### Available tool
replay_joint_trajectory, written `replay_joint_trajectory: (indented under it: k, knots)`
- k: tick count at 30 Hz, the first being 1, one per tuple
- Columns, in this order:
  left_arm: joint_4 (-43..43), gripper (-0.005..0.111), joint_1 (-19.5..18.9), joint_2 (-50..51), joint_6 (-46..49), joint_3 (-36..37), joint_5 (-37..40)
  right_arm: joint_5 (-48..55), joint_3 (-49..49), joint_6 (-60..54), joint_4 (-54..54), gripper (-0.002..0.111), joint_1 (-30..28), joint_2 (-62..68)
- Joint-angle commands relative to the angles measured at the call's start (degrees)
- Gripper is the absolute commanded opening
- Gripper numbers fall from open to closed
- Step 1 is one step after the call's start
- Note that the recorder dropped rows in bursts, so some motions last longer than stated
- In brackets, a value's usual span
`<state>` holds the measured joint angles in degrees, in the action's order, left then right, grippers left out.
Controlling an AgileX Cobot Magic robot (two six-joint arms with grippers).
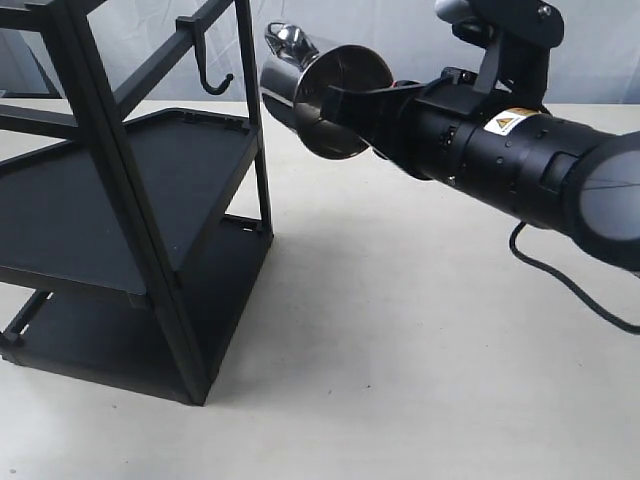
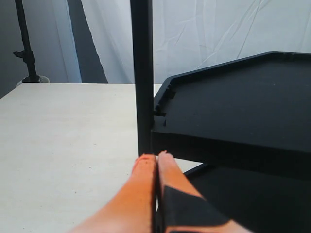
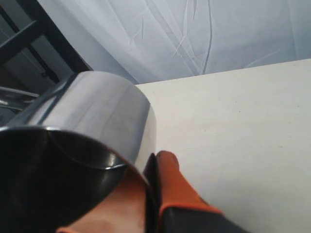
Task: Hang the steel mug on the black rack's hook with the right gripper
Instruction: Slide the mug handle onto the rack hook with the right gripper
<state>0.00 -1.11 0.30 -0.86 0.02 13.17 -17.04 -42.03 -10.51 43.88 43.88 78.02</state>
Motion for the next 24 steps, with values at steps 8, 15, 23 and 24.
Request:
replay_joint_trajectory:
  k: [8, 15, 23, 24]
  knots:
    - [0.0, 0.002, 0.1, -0.3, -0.1, 0.0, 0.1, -3.3, -3.6, -2.6, 0.4, -0.001, 4.2, 3.6]
    - [0.0, 0.002, 0.1, -0.3, -0.1, 0.0, 0.1, -1.5, -3.6, -3.0, 1.3, -0.001, 4.3, 3.7]
    - [0.0, 0.002, 0.1, -0.3, -0.1, 0.0, 0.1, 0.4, -3.5, -3.0, 1.8, -0.001, 4.8, 3.7]
    - [0.0, 0.002, 0.1, -0.3, -0.1, 0.0, 0.1, -0.1, -3.4, -3.1, 1.8, -0.001, 5.3, 3.7]
